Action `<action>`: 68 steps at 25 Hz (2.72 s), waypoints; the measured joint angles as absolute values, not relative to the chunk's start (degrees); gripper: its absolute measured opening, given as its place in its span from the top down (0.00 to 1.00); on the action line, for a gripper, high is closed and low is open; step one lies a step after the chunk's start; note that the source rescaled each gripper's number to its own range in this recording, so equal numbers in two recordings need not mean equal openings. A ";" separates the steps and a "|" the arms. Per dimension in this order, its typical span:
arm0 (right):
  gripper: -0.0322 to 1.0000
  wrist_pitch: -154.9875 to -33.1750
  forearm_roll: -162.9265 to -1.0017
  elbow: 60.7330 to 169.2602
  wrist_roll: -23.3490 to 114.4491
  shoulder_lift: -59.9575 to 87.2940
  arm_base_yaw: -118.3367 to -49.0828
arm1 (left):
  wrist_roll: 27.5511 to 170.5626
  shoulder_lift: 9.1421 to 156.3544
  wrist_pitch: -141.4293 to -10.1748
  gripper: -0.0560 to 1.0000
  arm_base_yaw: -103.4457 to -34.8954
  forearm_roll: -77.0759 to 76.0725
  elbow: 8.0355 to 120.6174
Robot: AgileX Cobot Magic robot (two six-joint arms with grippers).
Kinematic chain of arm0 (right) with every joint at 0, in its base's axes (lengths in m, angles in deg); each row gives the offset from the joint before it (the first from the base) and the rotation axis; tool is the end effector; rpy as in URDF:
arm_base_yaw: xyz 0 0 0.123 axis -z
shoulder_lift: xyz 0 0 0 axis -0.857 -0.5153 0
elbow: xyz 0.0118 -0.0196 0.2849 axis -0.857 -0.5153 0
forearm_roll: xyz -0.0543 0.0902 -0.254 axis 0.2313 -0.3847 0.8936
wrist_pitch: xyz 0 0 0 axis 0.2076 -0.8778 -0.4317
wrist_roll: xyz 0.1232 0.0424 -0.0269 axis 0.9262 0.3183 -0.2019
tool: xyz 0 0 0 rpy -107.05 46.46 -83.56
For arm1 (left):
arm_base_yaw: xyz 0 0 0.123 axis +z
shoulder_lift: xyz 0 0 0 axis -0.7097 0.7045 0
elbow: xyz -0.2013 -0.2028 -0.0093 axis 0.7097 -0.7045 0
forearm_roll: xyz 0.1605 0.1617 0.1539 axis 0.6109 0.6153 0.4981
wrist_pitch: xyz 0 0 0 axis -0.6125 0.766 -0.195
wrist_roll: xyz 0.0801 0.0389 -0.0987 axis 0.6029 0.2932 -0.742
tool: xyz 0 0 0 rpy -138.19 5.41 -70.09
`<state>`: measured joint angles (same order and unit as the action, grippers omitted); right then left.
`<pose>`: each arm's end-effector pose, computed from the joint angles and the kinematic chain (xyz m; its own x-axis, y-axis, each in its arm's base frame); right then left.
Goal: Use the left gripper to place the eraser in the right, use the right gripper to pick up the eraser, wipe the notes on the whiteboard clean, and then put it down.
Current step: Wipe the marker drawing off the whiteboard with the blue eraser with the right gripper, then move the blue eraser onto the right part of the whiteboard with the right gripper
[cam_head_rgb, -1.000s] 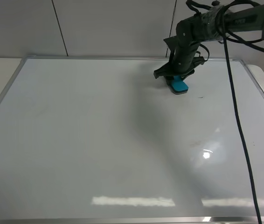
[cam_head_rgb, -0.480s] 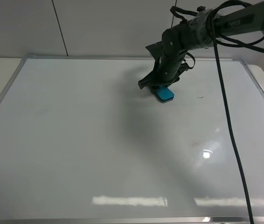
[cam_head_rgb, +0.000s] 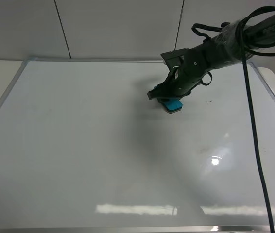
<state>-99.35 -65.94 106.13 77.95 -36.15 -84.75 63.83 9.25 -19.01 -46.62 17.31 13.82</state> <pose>0.4105 0.1929 0.0374 -0.7993 -0.3537 -0.4857 -0.3962 0.9180 -0.0166 0.0505 0.0075 0.2727 -0.4413 0.0274 -0.8970 -0.0270 0.9987 0.0438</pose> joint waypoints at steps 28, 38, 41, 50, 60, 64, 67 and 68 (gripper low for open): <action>0.95 -106.79 -61.31 98.99 82.01 -28.37 -65.65 | 63.83 9.25 -19.01 0.00 -46.62 17.31 13.82; 0.95 -120.22 -65.98 91.65 79.15 -13.34 -72.33 | 63.88 9.25 -19.01 0.00 -46.62 17.31 13.82; 0.95 -119.19 -65.98 85.31 79.32 -7.88 -72.33 | 63.88 9.25 -18.96 0.00 -46.62 17.31 13.82; 0.95 -106.14 -59.81 66.72 83.74 1.95 -69.66 | 63.88 9.25 -18.96 0.00 -46.62 17.31 13.82; 0.95 -103.21 -55.88 62.39 86.82 1.95 -66.25 | 63.88 9.25 -18.96 0.00 -46.62 17.31 13.82; 0.95 -102.99 -55.66 62.39 86.82 1.95 -66.25 | 63.88 9.25 -18.96 0.00 -46.62 17.31 13.82; 0.95 -102.85 -55.61 62.39 86.82 1.95 -66.25 | 63.88 9.25 -18.96 0.00 -46.62 17.31 13.82; 0.95 -102.69 -55.61 62.39 86.82 1.95 -66.25 | 63.88 9.25 -18.96 0.00 -46.62 17.31 13.82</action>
<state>-102.69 -55.61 62.39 86.82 1.95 -66.25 63.88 9.25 -18.96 -46.62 17.31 13.82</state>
